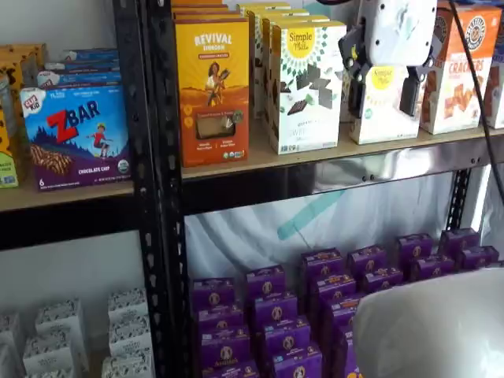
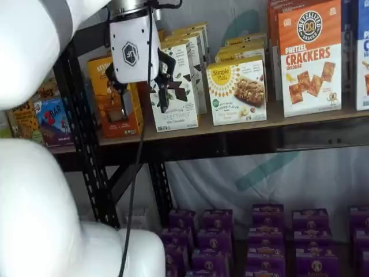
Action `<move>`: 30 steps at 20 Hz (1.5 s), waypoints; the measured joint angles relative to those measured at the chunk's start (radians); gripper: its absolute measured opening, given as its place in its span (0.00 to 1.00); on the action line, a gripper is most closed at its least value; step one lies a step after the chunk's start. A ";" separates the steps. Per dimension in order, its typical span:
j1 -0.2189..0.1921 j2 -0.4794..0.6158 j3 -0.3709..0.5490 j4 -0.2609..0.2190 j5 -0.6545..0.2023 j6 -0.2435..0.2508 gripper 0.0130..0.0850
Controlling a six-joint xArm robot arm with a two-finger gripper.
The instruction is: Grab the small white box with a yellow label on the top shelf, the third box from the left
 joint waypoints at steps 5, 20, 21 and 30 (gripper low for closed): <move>-0.033 -0.001 0.014 -0.032 -0.055 -0.046 1.00; -0.210 0.100 -0.016 -0.006 -0.176 -0.219 1.00; -0.216 0.107 -0.019 -0.006 -0.177 -0.224 1.00; -0.264 0.137 -0.020 0.004 -0.201 -0.272 1.00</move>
